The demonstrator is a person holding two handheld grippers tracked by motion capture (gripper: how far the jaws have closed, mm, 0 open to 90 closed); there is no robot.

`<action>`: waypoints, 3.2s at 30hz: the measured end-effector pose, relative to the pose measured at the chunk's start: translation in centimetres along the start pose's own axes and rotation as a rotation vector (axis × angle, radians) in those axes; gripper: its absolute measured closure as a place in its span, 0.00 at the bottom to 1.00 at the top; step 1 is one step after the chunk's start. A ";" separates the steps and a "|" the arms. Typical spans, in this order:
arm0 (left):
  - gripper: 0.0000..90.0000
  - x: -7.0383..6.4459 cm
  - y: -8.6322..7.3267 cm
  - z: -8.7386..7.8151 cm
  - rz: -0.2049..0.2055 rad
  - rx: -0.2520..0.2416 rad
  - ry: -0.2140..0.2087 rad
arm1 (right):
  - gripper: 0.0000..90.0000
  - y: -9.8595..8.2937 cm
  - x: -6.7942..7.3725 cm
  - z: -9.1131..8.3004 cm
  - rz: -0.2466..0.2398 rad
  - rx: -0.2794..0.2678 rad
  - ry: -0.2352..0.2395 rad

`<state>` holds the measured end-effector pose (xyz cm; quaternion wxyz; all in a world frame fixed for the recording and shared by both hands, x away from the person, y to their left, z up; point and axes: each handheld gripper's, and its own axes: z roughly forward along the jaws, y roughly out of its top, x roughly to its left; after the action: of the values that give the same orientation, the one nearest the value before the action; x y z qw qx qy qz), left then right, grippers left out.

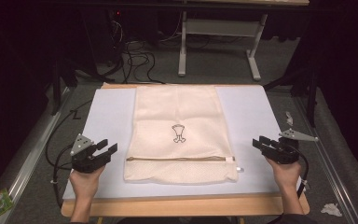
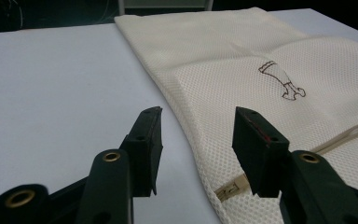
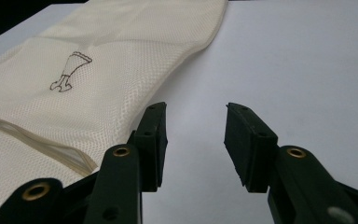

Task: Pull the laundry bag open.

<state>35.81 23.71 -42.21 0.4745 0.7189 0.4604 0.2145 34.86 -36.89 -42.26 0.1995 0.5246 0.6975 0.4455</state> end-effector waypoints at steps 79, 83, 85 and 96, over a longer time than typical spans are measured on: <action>0.56 3.3 -0.9 6.6 -0.050 0.090 0.116 | 0.64 -2.2 -4.1 3.5 0.053 0.046 -0.144; 0.56 3.4 -1.0 6.9 -0.053 0.096 0.122 | 0.64 -2.2 -4.1 3.9 0.058 0.052 -0.151; 0.56 3.5 -1.0 7.0 -0.054 0.091 0.124 | 0.63 -2.2 -4.1 4.0 0.047 0.052 -0.155; 0.56 3.6 -1.2 8.0 -0.044 0.103 0.143 | 0.62 -2.3 -4.1 4.7 0.049 0.069 -0.173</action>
<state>42.97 23.09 -47.44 0.4073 0.7149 0.5194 0.2308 38.59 -38.85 -47.42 0.2300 0.5847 0.6794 0.3790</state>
